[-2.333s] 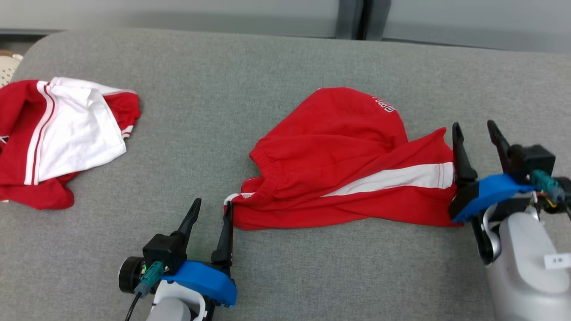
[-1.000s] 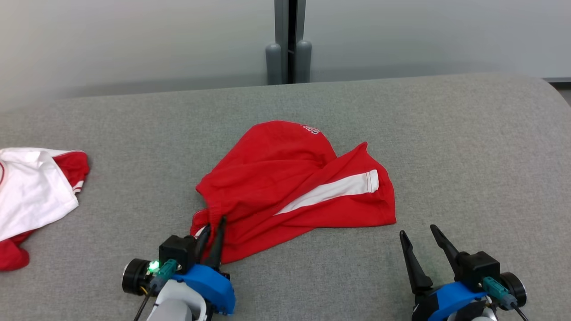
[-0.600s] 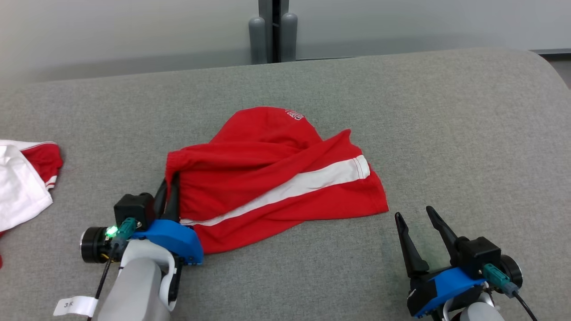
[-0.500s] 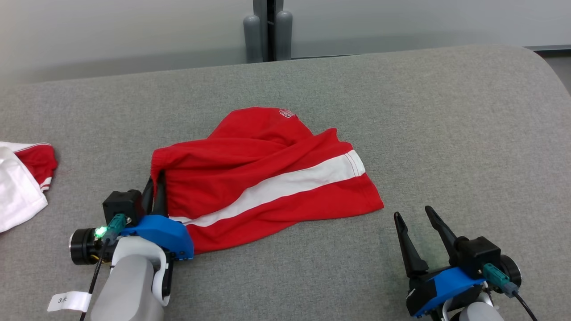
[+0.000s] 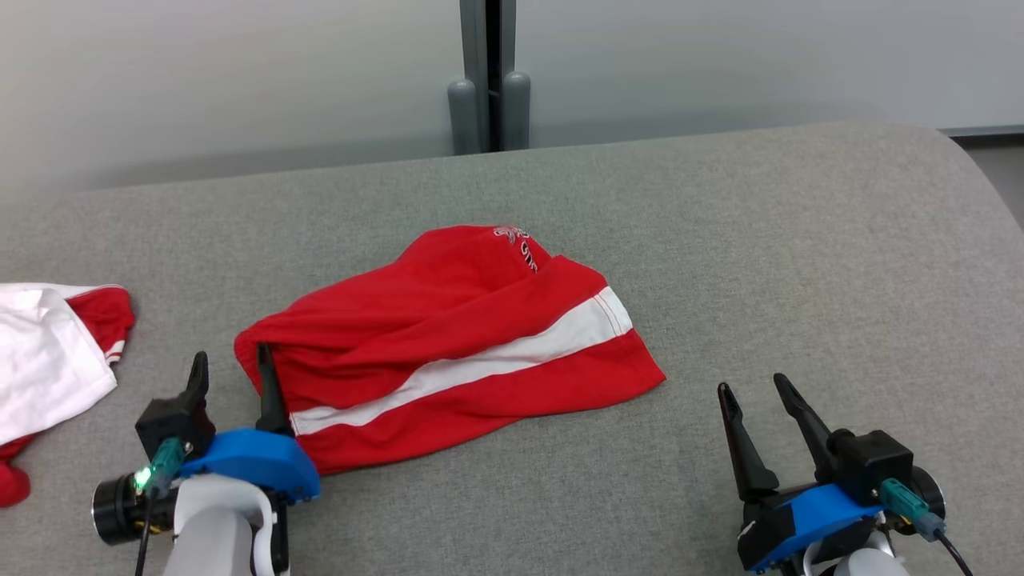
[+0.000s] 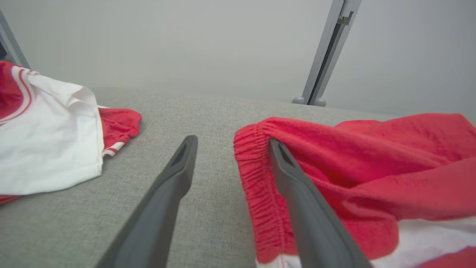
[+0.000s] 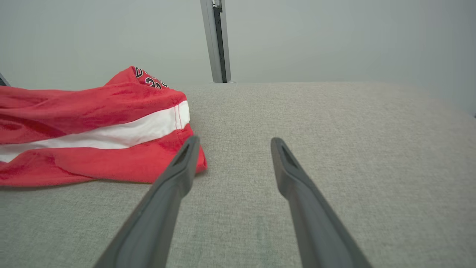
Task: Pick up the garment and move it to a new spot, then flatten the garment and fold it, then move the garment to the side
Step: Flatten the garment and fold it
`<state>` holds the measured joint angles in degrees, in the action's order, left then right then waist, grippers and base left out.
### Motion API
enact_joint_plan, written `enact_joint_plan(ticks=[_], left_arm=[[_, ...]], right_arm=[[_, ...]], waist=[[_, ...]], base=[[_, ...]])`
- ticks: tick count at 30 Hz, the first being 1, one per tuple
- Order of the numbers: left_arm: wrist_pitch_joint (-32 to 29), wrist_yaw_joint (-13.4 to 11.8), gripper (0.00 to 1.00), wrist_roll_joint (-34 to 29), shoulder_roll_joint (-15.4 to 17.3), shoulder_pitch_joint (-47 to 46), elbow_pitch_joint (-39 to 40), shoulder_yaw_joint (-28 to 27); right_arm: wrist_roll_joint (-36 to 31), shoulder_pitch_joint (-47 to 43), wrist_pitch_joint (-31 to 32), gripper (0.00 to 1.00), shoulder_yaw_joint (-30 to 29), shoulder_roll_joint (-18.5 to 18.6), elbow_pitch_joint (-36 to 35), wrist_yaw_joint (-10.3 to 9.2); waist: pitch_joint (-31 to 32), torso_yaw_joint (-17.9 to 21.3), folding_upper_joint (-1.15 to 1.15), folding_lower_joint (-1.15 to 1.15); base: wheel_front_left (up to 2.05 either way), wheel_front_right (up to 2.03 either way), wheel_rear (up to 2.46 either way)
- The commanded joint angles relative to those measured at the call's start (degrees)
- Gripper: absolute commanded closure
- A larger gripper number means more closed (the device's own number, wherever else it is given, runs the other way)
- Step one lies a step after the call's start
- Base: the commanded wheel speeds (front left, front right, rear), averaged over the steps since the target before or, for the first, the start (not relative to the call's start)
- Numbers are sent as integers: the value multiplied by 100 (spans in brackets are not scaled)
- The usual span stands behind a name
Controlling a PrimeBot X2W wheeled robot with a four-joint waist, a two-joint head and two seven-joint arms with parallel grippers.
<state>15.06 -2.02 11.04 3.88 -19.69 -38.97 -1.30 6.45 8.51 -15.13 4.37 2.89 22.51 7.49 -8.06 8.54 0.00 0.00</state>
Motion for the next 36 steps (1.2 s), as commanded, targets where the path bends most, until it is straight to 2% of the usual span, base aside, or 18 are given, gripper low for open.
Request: enact_joint_plan(ticks=[1, 7, 11, 16, 21, 36], left_arm=[[16, 29, 0, -94, -6, 331, 257, -70], [16, 206, 0, -110, -71, 1052, 656, -31], [16, 333, 0, -27, -101, 1497, 772, 198], [16, 200, 0, 235, -97, 1812, 948, 518], [16, 140, 0, 302, -99, 1813, 956, 677], [16, 765, 0, 593, -101, 1125, 276, 642]], right_arm=[[34, -116, -3, 0, -49, 3, -86, 0], [94, -323, -2, 0, -103, 3, -170, 0], [95, -495, -2, 0, -146, 3, -128, 0], [114, -614, -2, 0, -131, 3, -97, 0], [96, -619, -2, 0, -108, 2, -56, 0], [33, -380, -2, 0, -31, 2, -29, 0]], waist=[[133, 5, 0, 0], [394, -44, 0, 0], [572, -96, 0, 0], [669, -130, 0, 0], [671, -137, 0, 0], [236, -124, 0, 0]], base=[[0, 0, 0], [0, 0, 0], [0, 0, 0], [0, 0, 0], [0, 0, 0], [0, 0, 0]])
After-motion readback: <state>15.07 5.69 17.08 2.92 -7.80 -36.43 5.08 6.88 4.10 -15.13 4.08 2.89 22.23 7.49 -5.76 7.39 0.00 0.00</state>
